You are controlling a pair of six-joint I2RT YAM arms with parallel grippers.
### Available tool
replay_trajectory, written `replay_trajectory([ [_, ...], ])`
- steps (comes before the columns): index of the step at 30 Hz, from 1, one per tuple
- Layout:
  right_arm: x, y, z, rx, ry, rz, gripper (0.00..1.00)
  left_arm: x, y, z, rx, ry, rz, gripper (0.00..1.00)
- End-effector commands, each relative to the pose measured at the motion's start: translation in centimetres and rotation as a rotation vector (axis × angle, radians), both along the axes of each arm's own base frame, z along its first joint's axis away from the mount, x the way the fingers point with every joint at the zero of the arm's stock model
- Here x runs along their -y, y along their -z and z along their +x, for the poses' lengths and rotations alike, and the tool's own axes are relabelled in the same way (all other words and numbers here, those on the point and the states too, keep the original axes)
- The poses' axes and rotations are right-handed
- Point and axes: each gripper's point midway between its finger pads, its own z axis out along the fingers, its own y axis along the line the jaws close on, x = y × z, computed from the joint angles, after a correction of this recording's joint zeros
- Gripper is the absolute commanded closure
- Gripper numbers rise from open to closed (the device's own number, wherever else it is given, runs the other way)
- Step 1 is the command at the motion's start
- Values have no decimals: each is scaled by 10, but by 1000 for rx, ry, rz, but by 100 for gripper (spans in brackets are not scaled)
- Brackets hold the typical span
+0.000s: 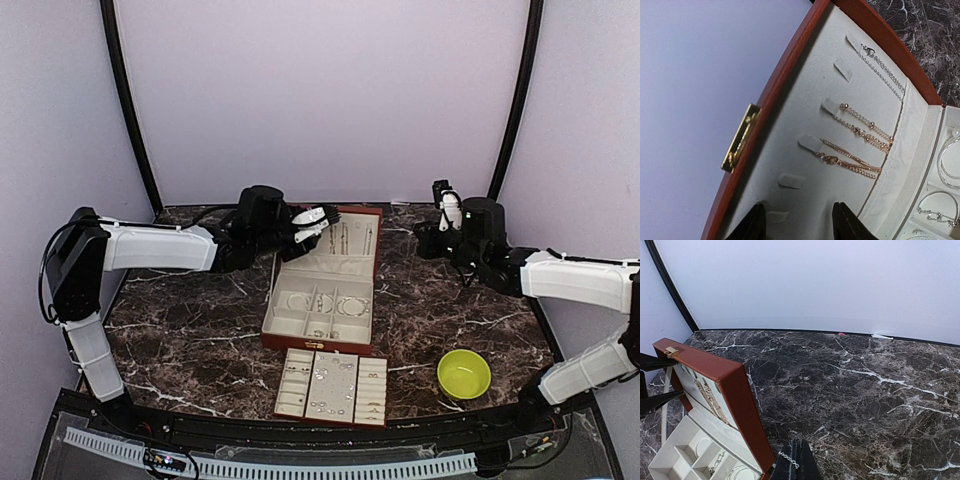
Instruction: Organize the mixed jewelry
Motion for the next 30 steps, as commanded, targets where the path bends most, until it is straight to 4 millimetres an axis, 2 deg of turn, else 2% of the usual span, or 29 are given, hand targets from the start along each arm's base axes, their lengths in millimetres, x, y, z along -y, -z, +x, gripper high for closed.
replay_trajectory([
  [1,-7,-13,3,37,-11,29,100,-5,6,-4,-22,13,23,54],
  [14,-8,-10,4,29,-14,34,100,-18,18,-17,-5,22,74,57],
  [22,-10,-8,5,22,-17,33,100,-16,19,-23,-6,52,76,58],
  [27,-10,-8,4,21,-17,35,100,-17,-2,-18,29,9,6,57],
  [30,-11,-8,5,20,-20,37,100,-15,-21,-17,59,8,-47,51],
])
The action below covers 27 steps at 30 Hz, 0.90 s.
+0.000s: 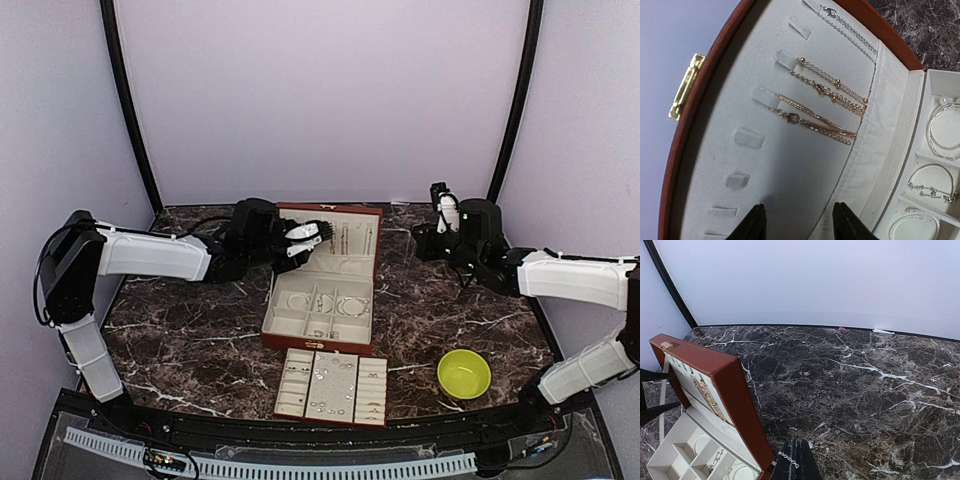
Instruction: Organize the mixed jewelry
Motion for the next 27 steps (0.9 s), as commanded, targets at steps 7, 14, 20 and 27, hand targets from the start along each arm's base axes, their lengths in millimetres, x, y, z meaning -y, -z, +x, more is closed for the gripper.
replay_trajectory([
  [7,-9,-16,3,40,-18,42,100,6,-66,7,140,0,-128,45],
  [14,-7,-16,2,41,-15,39,100,14,-69,16,175,7,-116,43],
  [20,-7,-15,2,39,-12,38,100,19,-64,18,164,27,-96,43],
  [27,-7,-15,2,37,-13,35,100,21,-53,18,136,37,-67,47],
])
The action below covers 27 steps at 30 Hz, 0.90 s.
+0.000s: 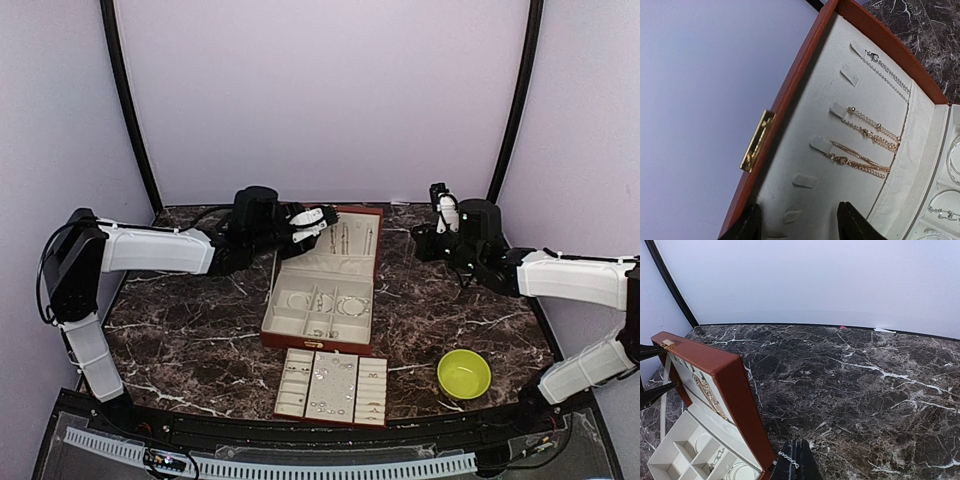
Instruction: Organize the mixed jewelry
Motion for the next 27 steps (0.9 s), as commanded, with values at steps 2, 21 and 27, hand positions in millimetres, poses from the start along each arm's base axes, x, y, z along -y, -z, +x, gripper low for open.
replay_trajectory([
  [2,-5,-17,2,42,-6,35,100,4,-8,3,9,13,3,49],
  [21,-5,-15,2,37,-5,36,100,1,12,-1,-38,10,34,66],
  [27,-6,-15,3,36,-5,35,100,-2,20,-9,-52,28,41,68],
])
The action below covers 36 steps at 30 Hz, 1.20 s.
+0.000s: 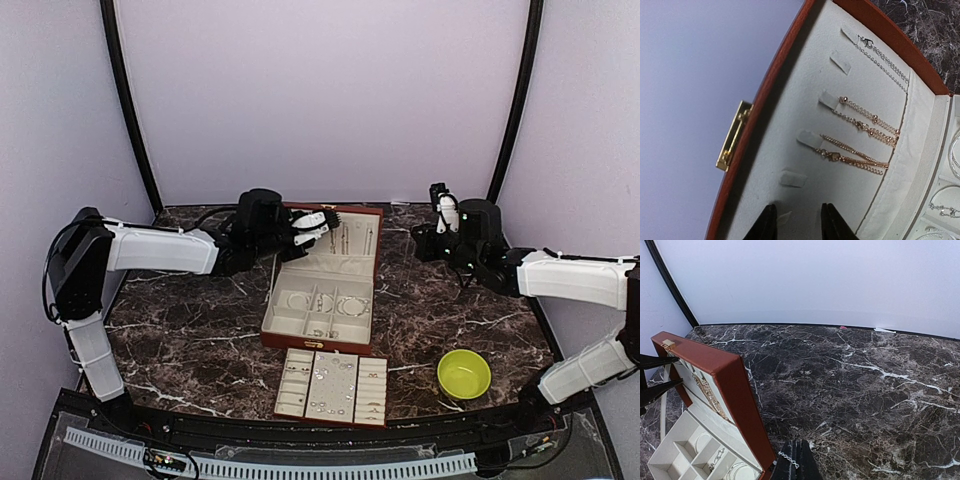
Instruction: Organize the mixed jewelry
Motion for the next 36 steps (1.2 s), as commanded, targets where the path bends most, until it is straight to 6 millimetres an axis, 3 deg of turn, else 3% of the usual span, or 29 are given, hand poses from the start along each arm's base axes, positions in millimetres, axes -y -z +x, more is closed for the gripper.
replay_trajectory([
  [1,-6,-14,3,36,-5,35,100,-5,8,-12,-30,30,16,69],
  [23,-9,-15,3,32,-17,44,100,-14,18,-25,-60,38,21,71],
  [28,-9,-19,2,33,-18,43,100,-6,-7,-19,-59,24,-50,63],
  [36,-4,-31,0,31,-18,-3,100,5,-53,-21,-103,34,-196,37],
])
